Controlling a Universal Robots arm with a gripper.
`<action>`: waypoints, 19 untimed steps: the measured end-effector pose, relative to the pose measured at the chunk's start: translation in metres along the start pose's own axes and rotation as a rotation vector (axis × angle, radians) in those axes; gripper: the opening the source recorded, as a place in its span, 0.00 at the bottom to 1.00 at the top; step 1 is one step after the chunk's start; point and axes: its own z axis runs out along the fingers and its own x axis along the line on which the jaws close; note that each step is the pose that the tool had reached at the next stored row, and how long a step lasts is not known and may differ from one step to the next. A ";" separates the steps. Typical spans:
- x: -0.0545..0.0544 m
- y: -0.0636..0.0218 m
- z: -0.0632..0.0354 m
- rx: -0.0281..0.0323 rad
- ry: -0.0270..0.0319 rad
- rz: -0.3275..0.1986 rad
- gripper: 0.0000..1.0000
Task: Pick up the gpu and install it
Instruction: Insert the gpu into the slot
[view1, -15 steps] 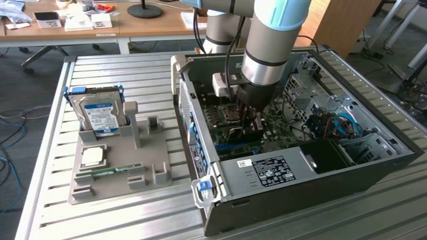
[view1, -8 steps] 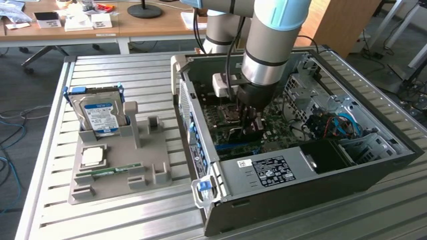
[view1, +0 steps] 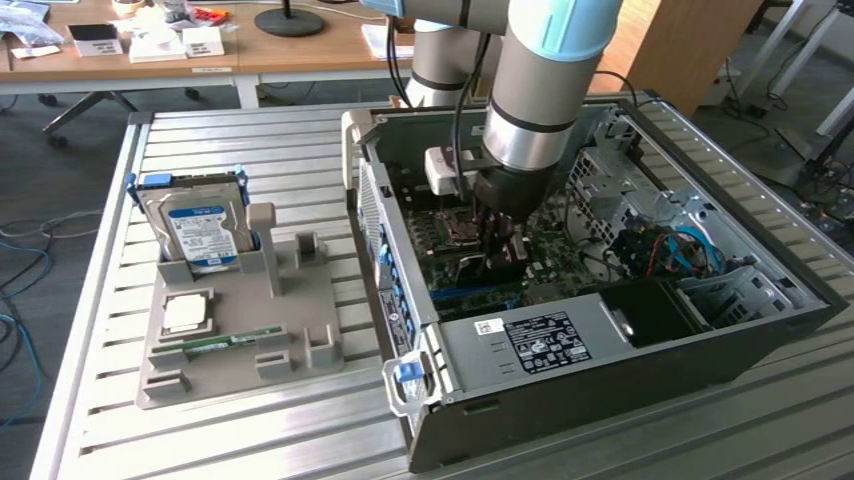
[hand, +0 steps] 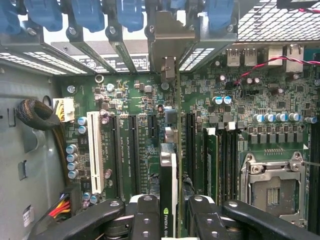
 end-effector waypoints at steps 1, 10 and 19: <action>0.000 0.0000 0.0001 0.0000 -0.0001 0.000 0.27; -0.001 -0.0008 0.0001 -0.0001 -0.0002 -0.005 0.27; -0.001 -0.0008 0.0011 -0.0004 -0.0010 -0.021 0.27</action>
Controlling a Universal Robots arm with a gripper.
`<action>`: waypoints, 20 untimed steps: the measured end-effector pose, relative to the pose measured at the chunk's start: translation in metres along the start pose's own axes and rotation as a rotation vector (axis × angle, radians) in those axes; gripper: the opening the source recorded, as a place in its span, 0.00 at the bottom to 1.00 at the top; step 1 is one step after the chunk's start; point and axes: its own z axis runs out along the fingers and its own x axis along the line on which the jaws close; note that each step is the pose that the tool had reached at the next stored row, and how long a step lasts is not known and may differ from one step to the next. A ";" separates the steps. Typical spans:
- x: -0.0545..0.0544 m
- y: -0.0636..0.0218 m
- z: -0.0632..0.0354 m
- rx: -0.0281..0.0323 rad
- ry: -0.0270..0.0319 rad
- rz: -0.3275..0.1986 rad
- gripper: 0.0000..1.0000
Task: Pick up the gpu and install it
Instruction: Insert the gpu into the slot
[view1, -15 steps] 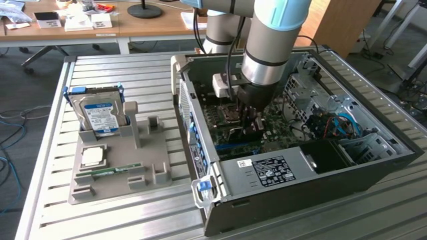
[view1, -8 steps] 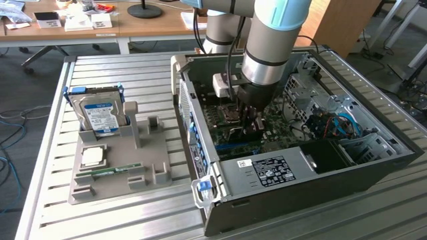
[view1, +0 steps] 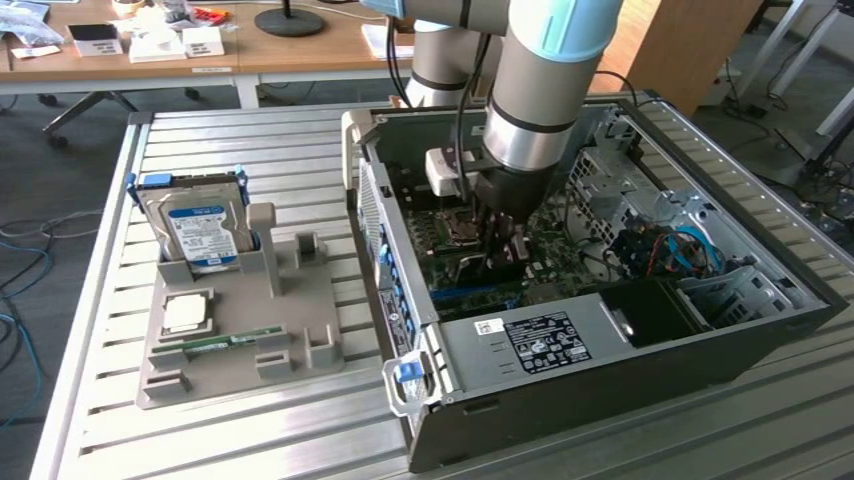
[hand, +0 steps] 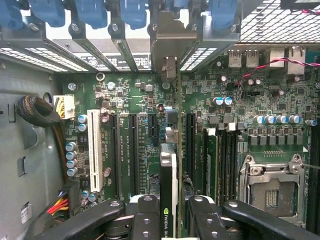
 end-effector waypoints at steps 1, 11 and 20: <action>0.000 0.0001 0.0006 0.0000 0.0003 0.000 0.27; 0.000 0.0010 0.0012 0.0008 0.0000 0.000 0.27; 0.000 0.0025 0.0037 0.0026 0.0007 0.000 0.27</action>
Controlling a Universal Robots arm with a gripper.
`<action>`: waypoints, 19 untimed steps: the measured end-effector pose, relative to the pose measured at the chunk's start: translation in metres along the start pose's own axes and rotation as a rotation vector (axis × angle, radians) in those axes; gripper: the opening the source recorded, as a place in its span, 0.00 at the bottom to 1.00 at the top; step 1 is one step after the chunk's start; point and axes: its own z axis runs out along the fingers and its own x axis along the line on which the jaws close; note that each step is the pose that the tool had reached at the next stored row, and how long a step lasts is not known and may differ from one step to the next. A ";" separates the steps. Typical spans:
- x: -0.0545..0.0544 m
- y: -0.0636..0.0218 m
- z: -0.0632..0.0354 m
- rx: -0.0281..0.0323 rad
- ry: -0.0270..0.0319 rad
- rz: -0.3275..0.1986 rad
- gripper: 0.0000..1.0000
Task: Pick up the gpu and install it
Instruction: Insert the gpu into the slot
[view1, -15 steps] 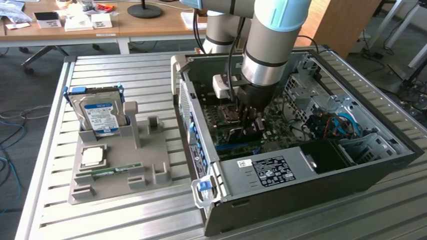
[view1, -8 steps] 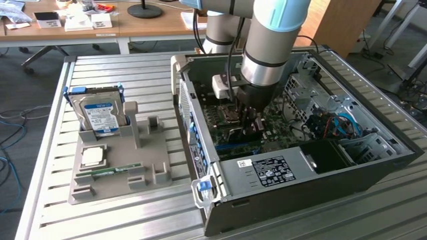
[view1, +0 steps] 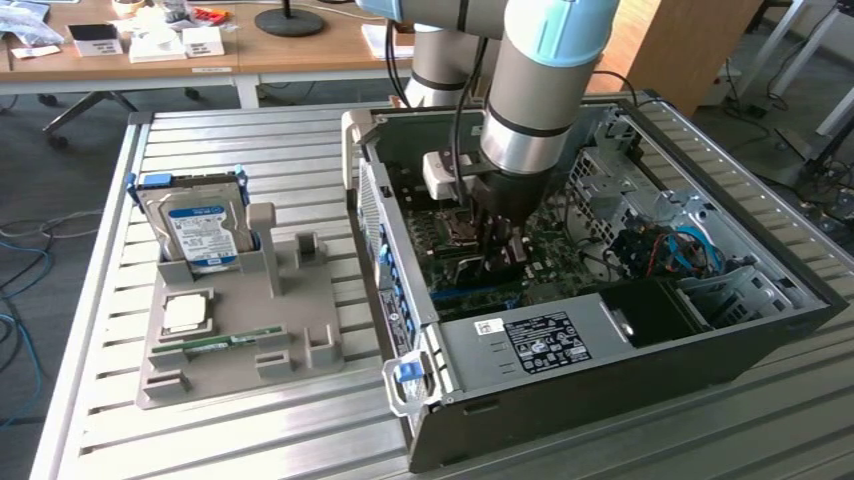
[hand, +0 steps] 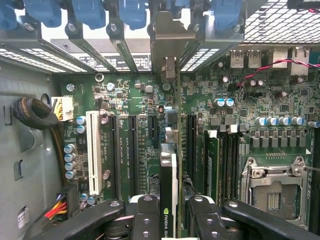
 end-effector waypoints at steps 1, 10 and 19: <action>0.000 0.0000 0.0001 0.0001 0.0000 0.000 0.27; 0.000 0.0001 0.0006 0.0002 -0.0004 0.000 0.27; 0.000 0.0001 0.0007 0.0003 -0.0005 0.000 0.34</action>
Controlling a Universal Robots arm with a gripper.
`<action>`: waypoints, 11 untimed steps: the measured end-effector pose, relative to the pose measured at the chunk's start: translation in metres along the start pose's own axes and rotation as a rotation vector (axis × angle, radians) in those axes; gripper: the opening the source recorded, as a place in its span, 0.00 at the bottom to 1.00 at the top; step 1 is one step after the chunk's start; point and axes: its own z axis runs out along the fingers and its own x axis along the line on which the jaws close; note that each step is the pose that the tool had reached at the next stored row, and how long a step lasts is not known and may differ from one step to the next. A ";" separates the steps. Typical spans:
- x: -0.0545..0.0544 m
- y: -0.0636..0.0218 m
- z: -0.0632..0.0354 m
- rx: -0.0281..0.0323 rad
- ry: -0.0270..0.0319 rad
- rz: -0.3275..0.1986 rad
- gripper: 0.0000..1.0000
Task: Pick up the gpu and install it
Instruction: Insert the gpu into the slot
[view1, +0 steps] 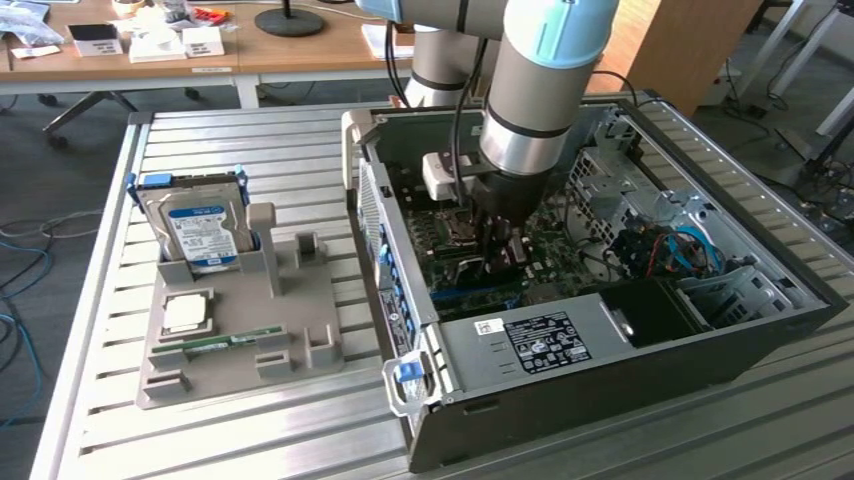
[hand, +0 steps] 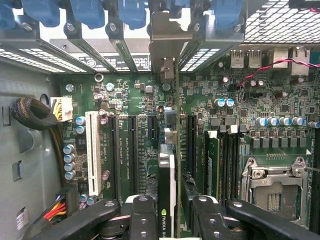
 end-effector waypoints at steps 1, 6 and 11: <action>0.000 0.0000 0.0000 0.0000 0.0000 0.000 0.34; 0.000 -0.0001 -0.0040 -0.0001 0.0002 0.000 0.34; 0.000 -0.0003 -0.0083 0.0000 0.0000 0.000 0.34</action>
